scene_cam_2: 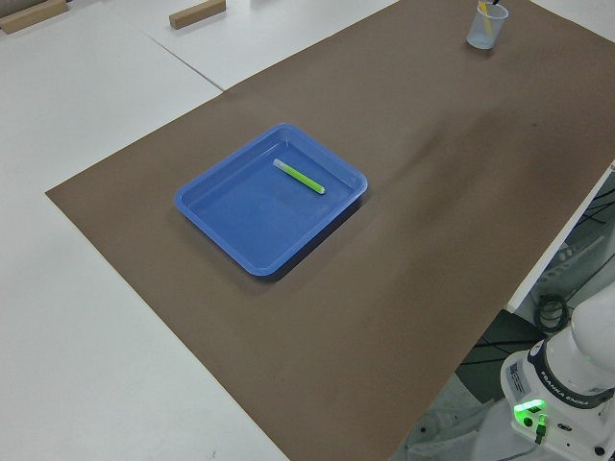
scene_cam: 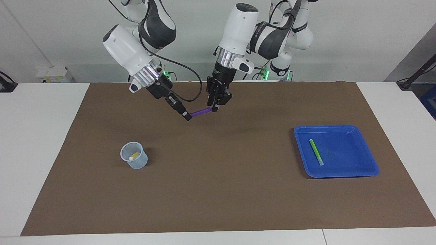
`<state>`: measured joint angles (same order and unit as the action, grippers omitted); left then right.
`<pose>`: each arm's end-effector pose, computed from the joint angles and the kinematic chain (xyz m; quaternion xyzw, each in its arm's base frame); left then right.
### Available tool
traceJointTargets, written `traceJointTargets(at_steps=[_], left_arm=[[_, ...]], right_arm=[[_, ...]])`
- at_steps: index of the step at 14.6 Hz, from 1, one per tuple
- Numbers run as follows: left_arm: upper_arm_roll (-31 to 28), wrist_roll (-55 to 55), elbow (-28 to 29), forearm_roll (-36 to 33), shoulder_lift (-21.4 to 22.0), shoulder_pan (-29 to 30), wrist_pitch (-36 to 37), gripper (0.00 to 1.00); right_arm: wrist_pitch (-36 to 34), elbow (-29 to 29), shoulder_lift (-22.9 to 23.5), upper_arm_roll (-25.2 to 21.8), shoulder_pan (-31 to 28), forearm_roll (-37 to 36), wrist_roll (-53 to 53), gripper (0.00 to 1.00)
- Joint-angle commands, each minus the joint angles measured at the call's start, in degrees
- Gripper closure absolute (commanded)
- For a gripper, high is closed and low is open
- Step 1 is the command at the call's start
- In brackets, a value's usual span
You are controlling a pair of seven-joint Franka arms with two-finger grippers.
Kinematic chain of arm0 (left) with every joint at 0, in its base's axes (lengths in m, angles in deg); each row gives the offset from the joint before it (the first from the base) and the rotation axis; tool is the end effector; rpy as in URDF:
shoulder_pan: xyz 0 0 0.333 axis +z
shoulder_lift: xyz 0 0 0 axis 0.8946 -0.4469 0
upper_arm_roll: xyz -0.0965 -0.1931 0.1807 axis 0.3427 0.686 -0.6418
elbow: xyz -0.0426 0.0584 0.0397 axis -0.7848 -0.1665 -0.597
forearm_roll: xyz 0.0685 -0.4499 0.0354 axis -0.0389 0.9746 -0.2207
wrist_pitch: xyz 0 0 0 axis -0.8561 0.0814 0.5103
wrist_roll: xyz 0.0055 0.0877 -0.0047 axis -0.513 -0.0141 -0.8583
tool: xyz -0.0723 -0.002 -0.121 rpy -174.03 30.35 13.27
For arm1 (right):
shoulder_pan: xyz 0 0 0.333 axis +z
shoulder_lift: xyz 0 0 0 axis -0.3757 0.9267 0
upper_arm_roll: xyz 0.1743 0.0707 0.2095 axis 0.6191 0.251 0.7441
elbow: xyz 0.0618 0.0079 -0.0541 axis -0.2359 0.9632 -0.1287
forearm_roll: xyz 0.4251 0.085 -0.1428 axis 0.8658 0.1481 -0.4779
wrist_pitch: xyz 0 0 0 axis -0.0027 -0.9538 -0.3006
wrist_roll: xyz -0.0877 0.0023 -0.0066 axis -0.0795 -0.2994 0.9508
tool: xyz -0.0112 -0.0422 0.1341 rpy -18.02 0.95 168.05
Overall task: Right arm passes pens to left for tray arrangement
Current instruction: 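Close the left gripper on the purple pen and open the right gripper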
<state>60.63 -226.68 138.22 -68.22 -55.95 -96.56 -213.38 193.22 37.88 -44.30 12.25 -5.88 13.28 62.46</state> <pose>0.5224 -0.4774 0.4700 0.5496 0.8000 -0.0481 0.2360 0.6226 0.2150 0.4348 -0.8118 0.4651 -0.0022 0.3530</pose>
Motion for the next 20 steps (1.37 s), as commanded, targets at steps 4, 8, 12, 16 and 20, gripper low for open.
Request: traceJointTargets(at_steps=[4, 8, 12, 16, 20], left_arm=[[0.0, -3.4, 1.3, -3.6, 0.5, -1.1, -1.5, 0.86], [0.0, -4.7, 1.3, -4.9, 0.0, -1.7, -1.6, 1.0], [0.1, -5.0, 1.0, -5.1, 0.0, -1.8, -1.6, 1.0], [0.1, -4.6, 0.7, -5.2, -0.3, -1.8, -1.5, 1.0], [0.0, 5.3, 0.4, -5.5, 0.2, -1.3, 1.8, 1.0]], right_arm=[[1.7, -0.1, -0.4, 0.1, 0.2, 1.4, 1.1, 1.0], [1.7, -0.1, -0.4, 0.1, 0.2, 1.4, 1.1, 1.0], [1.7, -0.2, -0.4, 0.0, 0.2, 1.5, 2.0, 0.0], [1.7, -0.2, -0.4, 0.0, 0.2, 1.5, 1.4, 0.0], [1.6, -0.1, -0.4, 0.0, 0.2, 1.4, 0.8, 0.0]])
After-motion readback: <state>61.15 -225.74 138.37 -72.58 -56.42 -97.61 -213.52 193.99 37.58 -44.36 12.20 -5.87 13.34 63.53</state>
